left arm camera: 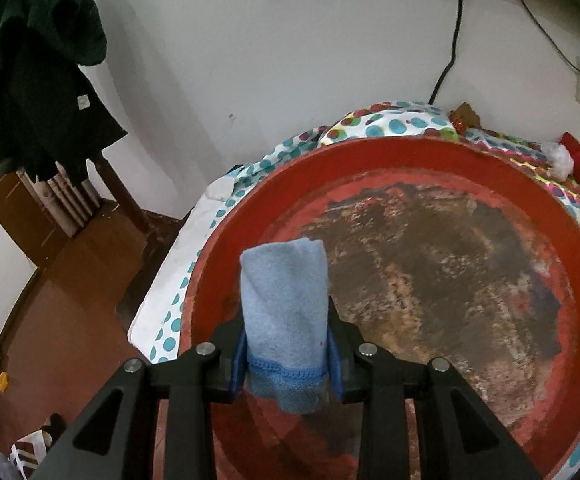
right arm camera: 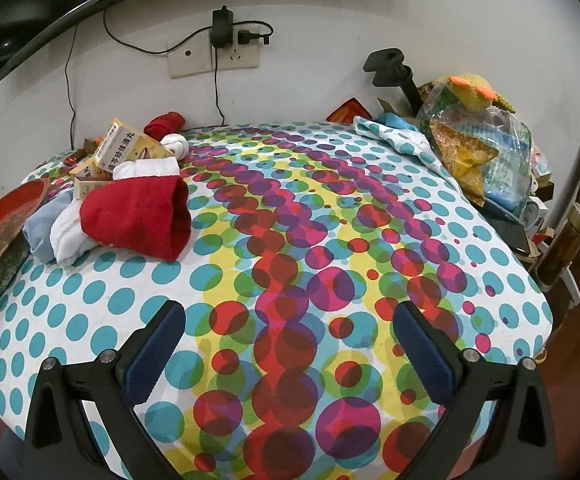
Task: Organize objects
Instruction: 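Lower the light blue sock into the red tray and open the left gripper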
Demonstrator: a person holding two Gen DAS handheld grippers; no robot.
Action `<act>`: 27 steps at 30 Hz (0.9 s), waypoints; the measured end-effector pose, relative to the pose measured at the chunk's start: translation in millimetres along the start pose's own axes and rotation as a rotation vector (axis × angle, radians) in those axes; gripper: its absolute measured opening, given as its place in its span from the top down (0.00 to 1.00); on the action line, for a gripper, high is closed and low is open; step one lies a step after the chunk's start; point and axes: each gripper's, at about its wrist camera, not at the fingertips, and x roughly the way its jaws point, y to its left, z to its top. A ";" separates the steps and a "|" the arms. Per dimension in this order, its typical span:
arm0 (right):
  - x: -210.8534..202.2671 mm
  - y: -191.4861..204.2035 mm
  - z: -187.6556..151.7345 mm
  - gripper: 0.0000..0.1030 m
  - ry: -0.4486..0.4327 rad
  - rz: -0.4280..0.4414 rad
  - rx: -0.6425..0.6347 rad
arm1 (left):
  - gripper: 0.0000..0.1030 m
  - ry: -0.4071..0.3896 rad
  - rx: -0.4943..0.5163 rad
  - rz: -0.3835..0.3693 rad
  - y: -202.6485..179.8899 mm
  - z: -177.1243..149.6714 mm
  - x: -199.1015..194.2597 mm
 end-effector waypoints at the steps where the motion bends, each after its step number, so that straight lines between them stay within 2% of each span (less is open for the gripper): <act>1: 0.2 -0.1 -0.1 0.00 0.001 0.000 0.000 | 0.69 0.005 -0.003 0.002 0.9 -0.6 1.6; 18: 1.7 7.3 -3.9 0.00 0.006 0.011 -0.021 | 0.69 0.038 -0.019 0.035 11.8 -7.4 19.4; 27: 1.7 8.1 -4.4 0.00 0.010 0.016 -0.021 | 0.58 0.049 -0.005 0.045 8.5 -7.8 22.7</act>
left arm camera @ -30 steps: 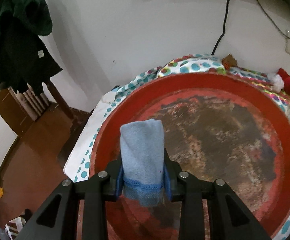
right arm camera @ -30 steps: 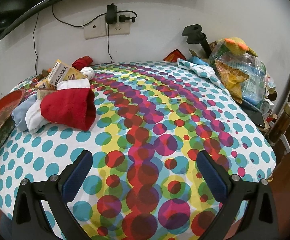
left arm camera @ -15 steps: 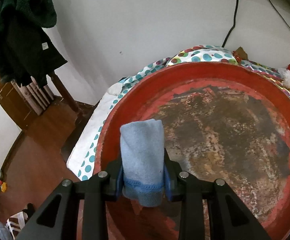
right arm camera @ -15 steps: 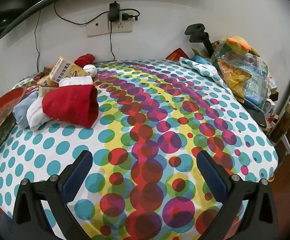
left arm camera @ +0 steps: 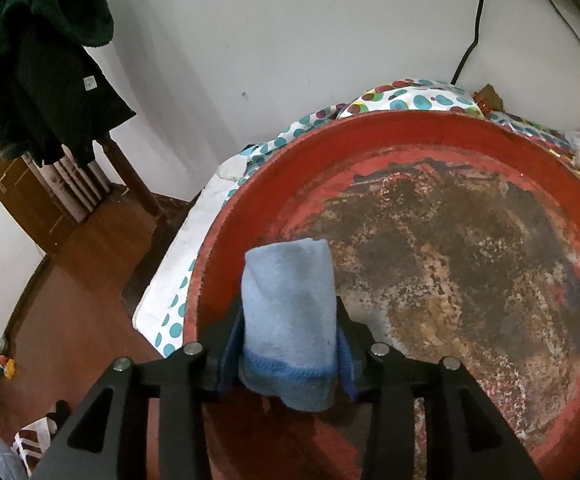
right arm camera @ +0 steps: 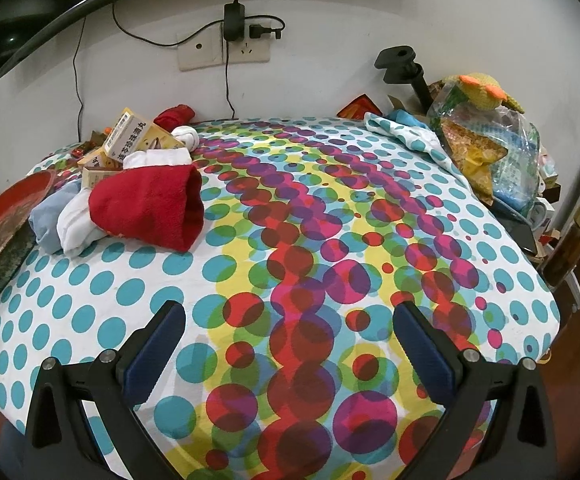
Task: Organize objects
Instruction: 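Lower the light blue sock into the red tray and open the left gripper, then grasp the red sock from the pile with the right gripper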
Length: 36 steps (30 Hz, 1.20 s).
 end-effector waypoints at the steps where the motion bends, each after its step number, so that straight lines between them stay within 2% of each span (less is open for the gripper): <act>1: -0.1 0.1 0.1 0.00 -0.001 0.001 -0.001 | 0.56 -0.006 0.008 0.005 -0.9 -0.2 -1.2; 6: 0.0 -0.1 0.3 0.00 0.001 0.001 -0.001 | 0.52 -0.051 0.013 0.000 -0.5 1.3 -17.5; 9: 0.8 -0.5 0.1 0.00 0.009 0.008 0.004 | 0.52 -0.096 0.014 -0.030 3.9 3.1 -37.0; 13: -0.7 5.4 -0.1 0.00 -0.002 0.034 -0.020 | 0.49 -0.194 0.046 -0.070 6.9 -3.3 -74.8; 16: -5.9 15.4 0.5 0.00 -0.028 0.064 -0.061 | 0.48 -0.254 0.096 -0.118 2.9 -21.8 -101.6; 19: -13.1 28.8 1.7 0.00 -0.061 0.125 -0.105 | 0.48 -0.261 0.086 -0.212 4.3 -45.6 -113.6; 22: -17.4 45.6 7.2 0.00 -0.089 0.141 -0.162 | 0.47 -0.283 0.111 -0.242 -3.7 -73.1 -126.3; 24: -14.2 54.6 16.8 0.00 -0.077 0.185 -0.198 | 0.48 -0.292 0.116 -0.275 -9.2 -88.8 -135.0; 27: -2.2 60.0 37.1 0.00 -0.064 0.166 -0.199 | 0.47 -0.282 0.116 -0.352 -17.2 -107.7 -147.9; 30: 20.8 62.7 58.6 0.00 -0.005 0.204 -0.185 | 0.47 -0.305 0.102 -0.430 -23.2 -126.2 -166.8; 33: 50.7 73.4 69.7 0.00 0.084 0.212 -0.194 | 0.47 -0.295 0.155 -0.491 -38.2 -143.0 -172.6; 36: 63.8 84.0 70.2 0.00 0.118 0.221 -0.219 | 0.47 -0.254 0.200 -0.534 -52.1 -147.2 -171.9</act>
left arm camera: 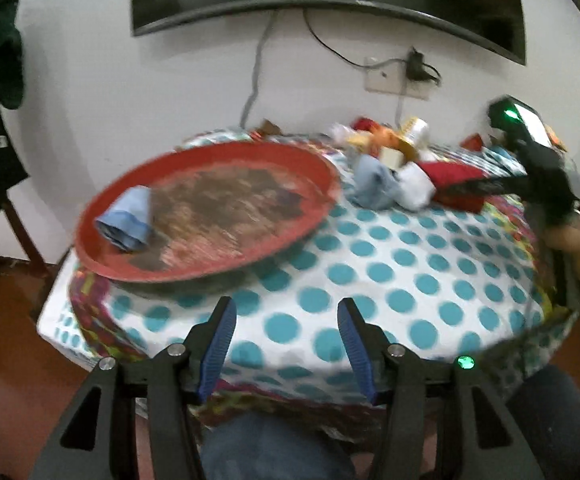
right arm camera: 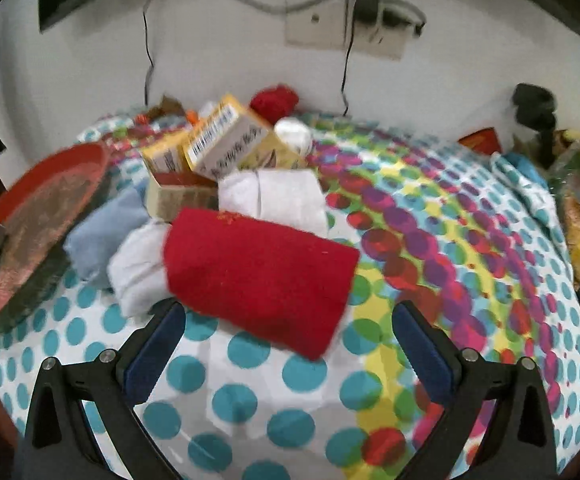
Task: Organize objects
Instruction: 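Grasp the red sock from the pile with the right gripper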
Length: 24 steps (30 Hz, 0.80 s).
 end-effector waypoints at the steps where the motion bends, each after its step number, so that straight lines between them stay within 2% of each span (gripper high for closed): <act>1: 2.1 3.1 0.5 0.01 -0.003 0.006 -0.013 | 0.47 -0.006 0.003 -0.017 -2.1 -0.1 -1.5; 2: 4.6 6.6 0.8 0.02 -0.001 0.014 -0.027 | 0.47 -0.012 0.006 -0.026 -3.9 0.1 -3.0; 4: 10.2 13.0 0.1 0.20 0.015 0.023 -0.044 | 0.47 -0.016 0.012 -0.037 -5.5 0.8 -4.4; 5: 12.0 14.7 -0.8 0.42 0.023 0.031 -0.046 | 0.47 -0.014 0.008 -0.041 -5.2 0.8 -4.6; 6: 12.9 17.0 -2.6 0.59 0.032 0.040 -0.046 | 0.47 -0.010 -0.004 -0.044 -3.2 1.1 -4.7; 8: 8.4 19.6 -5.9 0.63 0.016 0.044 -0.051 | 0.47 -0.005 -0.025 -0.049 0.8 1.5 -4.6; 9: 5.3 22.0 -7.2 0.69 0.009 0.046 -0.059 | 0.47 0.000 -0.036 -0.053 2.4 1.8 -4.1; 17: -33.3 29.4 -7.3 0.76 -0.062 0.032 -0.075 | 0.47 -0.004 -0.048 -0.056 3.7 3.7 -7.6; 24: -81.5 34.4 6.6 0.76 -0.149 0.024 -0.076 | 0.47 -0.023 -0.042 -0.047 0.2 3.9 -15.7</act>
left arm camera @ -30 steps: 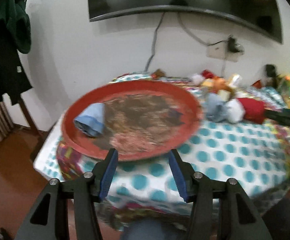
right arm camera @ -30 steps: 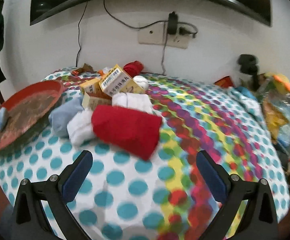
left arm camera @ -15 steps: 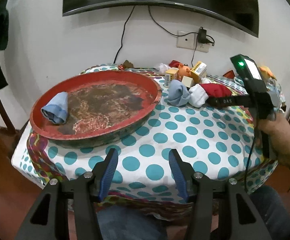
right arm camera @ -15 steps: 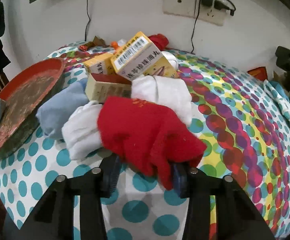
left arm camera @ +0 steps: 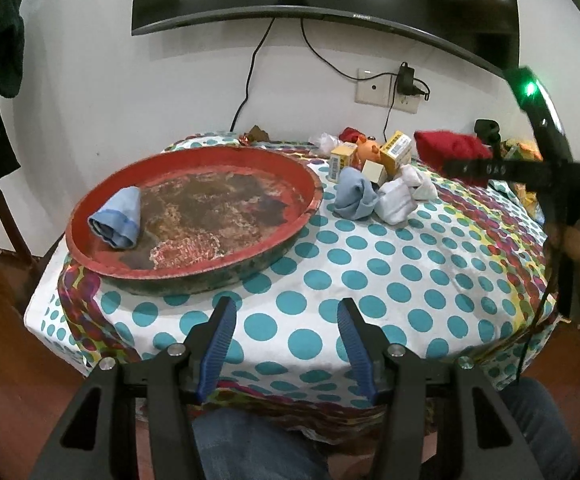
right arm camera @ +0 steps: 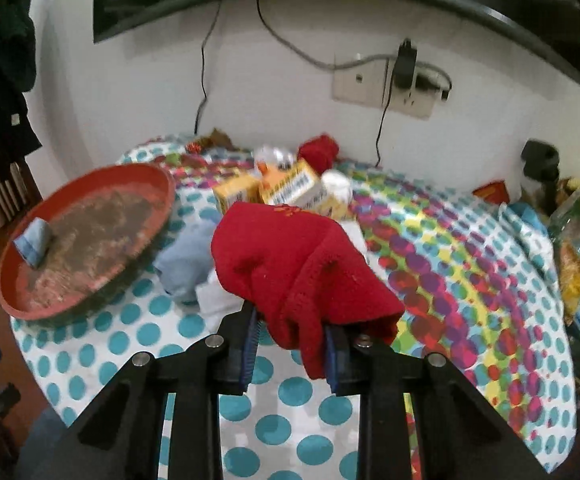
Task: Organize objects
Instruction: 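Grasp the red sock from the pile with the right gripper, then carry the red sock over the red tray and release it with the right gripper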
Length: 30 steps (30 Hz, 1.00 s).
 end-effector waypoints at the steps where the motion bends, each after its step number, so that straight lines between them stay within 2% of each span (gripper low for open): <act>1: -4.9 0.2 4.5 0.76 -0.007 -0.004 0.002 | 0.47 -0.004 0.001 0.002 -0.3 0.1 -1.3; 9: -44.2 10.8 39.0 0.76 -0.087 -0.027 0.017 | 0.47 -0.027 0.000 0.052 1.7 0.5 -8.8; 16: -58.2 42.7 76.8 0.76 -0.130 0.004 0.009 | 0.47 -0.055 -0.043 0.088 14.1 4.6 -15.7; 25: -29.4 118.2 109.9 0.76 -0.120 0.063 -0.065 | 0.47 -0.111 -0.113 0.144 38.6 12.2 -26.3; 30: -1.2 158.4 116.7 0.76 -0.095 0.084 -0.108 | 0.47 -0.094 -0.139 0.195 53.7 13.9 -20.6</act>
